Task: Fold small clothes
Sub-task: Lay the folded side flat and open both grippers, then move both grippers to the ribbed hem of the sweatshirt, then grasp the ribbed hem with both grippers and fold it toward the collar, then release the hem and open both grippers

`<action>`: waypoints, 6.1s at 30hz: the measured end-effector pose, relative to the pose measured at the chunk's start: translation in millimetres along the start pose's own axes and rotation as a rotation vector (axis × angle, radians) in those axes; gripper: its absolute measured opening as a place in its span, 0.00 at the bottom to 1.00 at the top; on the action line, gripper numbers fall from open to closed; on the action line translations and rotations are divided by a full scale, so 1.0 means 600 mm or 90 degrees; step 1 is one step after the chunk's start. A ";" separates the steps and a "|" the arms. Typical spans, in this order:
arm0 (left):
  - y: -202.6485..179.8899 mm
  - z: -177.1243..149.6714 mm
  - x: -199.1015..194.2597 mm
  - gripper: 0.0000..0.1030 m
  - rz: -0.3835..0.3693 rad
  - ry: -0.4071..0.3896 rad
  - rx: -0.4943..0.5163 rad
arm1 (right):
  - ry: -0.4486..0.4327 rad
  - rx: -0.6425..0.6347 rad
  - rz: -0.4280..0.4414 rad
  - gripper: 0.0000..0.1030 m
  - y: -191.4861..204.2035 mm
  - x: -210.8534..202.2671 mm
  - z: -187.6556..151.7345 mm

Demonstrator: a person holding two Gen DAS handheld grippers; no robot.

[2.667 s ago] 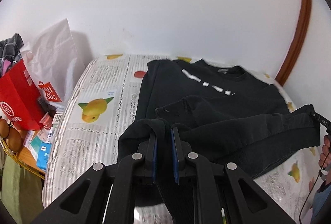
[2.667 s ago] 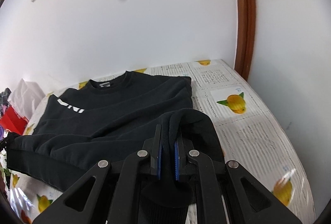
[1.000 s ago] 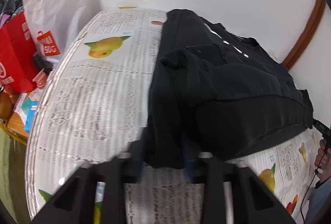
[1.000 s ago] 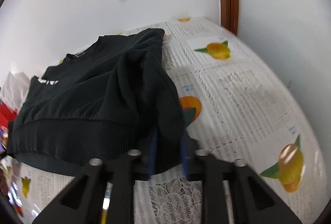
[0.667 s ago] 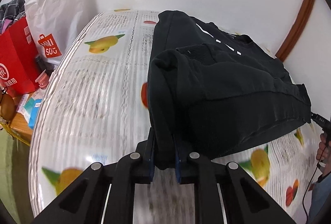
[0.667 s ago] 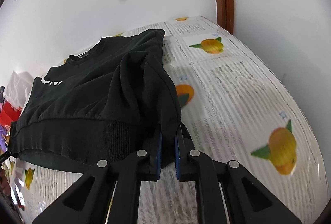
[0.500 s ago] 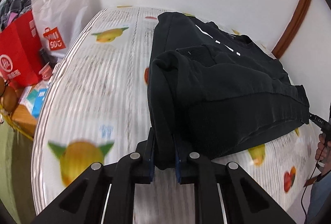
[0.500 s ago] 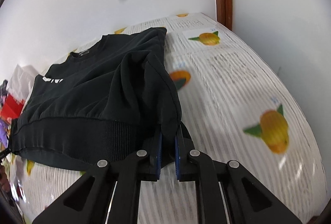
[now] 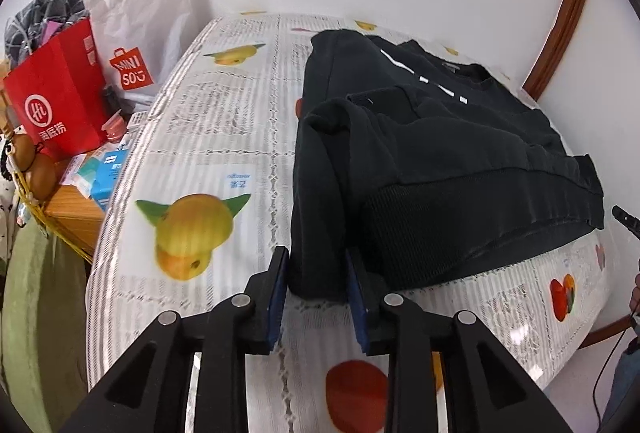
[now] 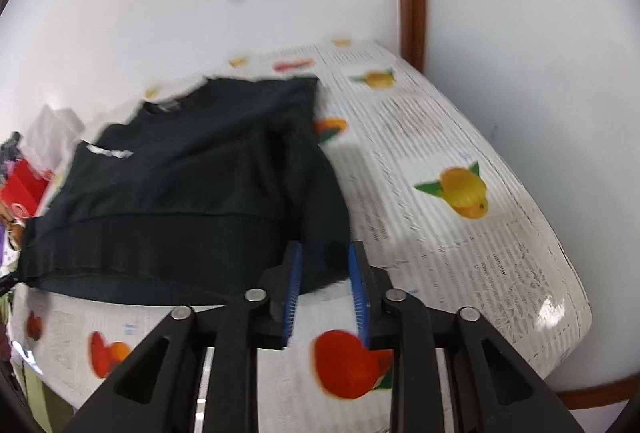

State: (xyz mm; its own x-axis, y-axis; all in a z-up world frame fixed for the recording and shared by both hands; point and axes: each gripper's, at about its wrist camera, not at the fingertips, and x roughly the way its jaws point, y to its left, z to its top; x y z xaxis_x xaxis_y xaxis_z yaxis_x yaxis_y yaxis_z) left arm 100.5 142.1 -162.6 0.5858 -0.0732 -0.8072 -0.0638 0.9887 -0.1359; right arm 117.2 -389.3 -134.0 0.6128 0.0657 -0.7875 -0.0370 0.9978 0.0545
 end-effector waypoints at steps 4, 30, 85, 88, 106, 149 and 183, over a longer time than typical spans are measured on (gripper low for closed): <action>0.002 -0.008 -0.022 0.33 0.000 -0.027 -0.004 | -0.018 -0.029 0.048 0.30 0.052 -0.020 -0.011; -0.128 -0.033 0.019 0.30 -0.188 0.019 0.101 | 0.073 -0.064 0.082 0.08 0.147 0.089 -0.064; -0.149 0.205 0.044 0.29 -0.053 -0.113 0.123 | -0.013 -0.061 0.048 0.08 0.183 0.146 0.154; -0.141 0.234 0.075 0.29 -0.045 -0.101 0.108 | 0.005 -0.058 0.040 0.08 0.179 0.184 0.171; -0.097 0.268 0.070 0.48 -0.060 -0.107 0.093 | 0.019 -0.087 -0.025 0.49 0.140 0.254 0.231; -0.118 0.347 0.160 0.12 -0.012 -0.124 0.061 | -0.108 0.024 0.048 0.15 0.070 0.235 0.294; -0.077 0.198 0.145 0.49 0.051 -0.003 0.043 | -0.035 -0.049 -0.114 0.43 0.051 0.153 0.157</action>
State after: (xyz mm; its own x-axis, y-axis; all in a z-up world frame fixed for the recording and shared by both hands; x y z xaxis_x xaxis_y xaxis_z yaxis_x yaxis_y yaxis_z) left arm 250.6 105.8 -158.4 0.5848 0.0071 -0.8111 -0.0562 0.9979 -0.0317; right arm 246.7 -353.1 -146.9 0.6573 -0.1116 -0.7453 0.0175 0.9910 -0.1329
